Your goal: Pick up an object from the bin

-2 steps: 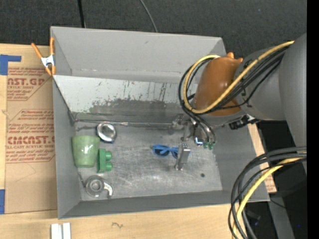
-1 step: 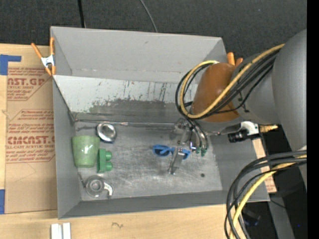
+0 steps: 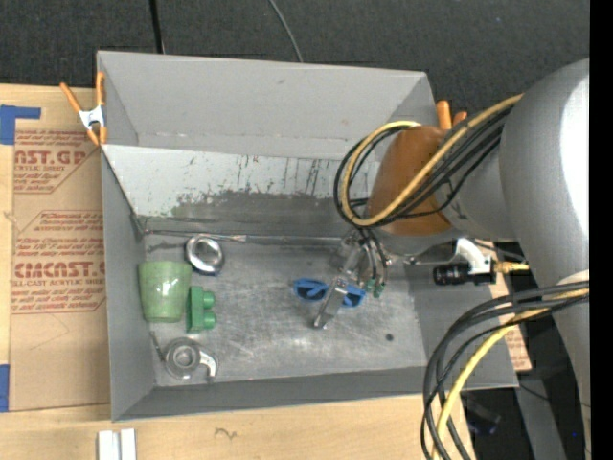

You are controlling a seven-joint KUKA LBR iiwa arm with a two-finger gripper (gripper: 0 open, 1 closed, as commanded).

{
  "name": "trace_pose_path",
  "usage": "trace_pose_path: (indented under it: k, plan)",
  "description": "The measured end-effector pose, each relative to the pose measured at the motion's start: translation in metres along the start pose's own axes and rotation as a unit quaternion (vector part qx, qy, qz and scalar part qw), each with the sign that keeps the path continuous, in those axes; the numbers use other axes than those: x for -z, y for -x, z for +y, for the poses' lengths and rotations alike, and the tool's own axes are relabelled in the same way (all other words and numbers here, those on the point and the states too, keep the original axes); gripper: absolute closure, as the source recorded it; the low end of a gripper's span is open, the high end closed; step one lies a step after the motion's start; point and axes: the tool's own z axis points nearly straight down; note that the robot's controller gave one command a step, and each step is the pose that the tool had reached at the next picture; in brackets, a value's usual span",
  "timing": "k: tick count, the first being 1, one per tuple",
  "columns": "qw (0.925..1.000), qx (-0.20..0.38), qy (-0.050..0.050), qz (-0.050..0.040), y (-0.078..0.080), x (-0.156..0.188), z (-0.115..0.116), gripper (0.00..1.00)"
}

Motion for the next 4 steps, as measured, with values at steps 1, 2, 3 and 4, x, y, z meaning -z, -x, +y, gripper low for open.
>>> trace_pose_path:
  k: [1,2,3,4]
  plan:
    - [0.9985,-0.054,0.001,-0.0046,-0.022,0.002,0.013,0.00]
    - [0.9985,-0.054,0.000,-0.0031,-0.023,0.001,0.012,1.00]
    - [0.9986,-0.054,-0.001,0.0012,-0.022,0.034,0.013,1.00]
    - [0.9986,-0.053,0.000,-0.0013,-0.020,0.123,0.015,1.00]
